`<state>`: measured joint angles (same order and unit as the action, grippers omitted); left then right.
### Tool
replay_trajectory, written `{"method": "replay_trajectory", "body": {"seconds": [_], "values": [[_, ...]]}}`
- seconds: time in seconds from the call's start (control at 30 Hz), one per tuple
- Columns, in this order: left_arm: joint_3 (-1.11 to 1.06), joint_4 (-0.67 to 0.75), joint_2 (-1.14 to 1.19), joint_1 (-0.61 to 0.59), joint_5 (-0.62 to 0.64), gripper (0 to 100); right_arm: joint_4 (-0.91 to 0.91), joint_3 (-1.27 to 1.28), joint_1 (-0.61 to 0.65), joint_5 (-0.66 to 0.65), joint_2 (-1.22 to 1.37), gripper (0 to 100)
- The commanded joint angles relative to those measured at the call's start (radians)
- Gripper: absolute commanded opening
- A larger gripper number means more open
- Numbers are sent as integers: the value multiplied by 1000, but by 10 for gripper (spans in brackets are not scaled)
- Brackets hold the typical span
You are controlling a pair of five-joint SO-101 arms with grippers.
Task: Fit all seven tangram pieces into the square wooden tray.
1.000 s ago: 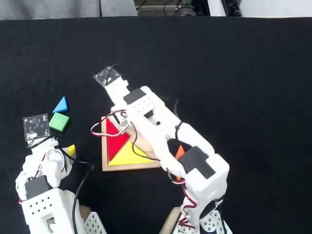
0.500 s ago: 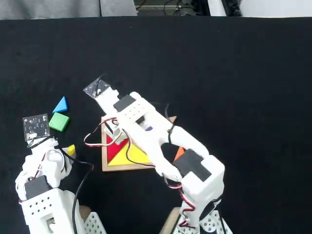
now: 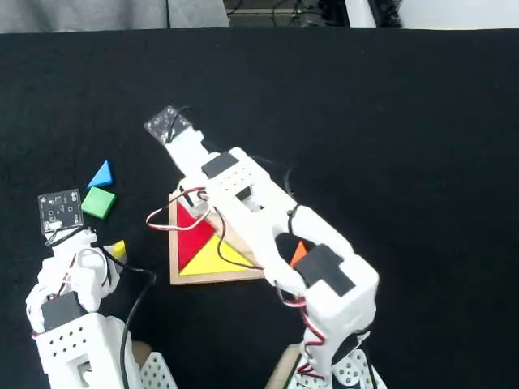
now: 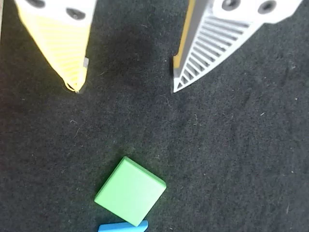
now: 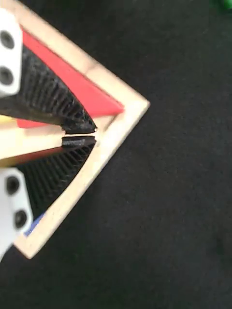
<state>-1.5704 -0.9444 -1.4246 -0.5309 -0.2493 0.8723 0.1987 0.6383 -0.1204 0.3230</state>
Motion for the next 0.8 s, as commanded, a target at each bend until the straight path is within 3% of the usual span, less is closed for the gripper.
{"method": "replay_trajectory", "body": {"seconds": [0.0, 0.13, 0.37, 0.77], "values": [[7, 14, -8, 10, -3, 281, 54, -28, 17, -32, 18, 11], [7, 14, -8, 10, -3, 281, 137, -61, 15, -32, -48, 11], [7, 14, -8, 10, -3, 281, 60, 35, -58, -32, -130, 10], [7, 14, -8, 10, -3, 281, 158, 97, -18, -40, -124, 10]]}}
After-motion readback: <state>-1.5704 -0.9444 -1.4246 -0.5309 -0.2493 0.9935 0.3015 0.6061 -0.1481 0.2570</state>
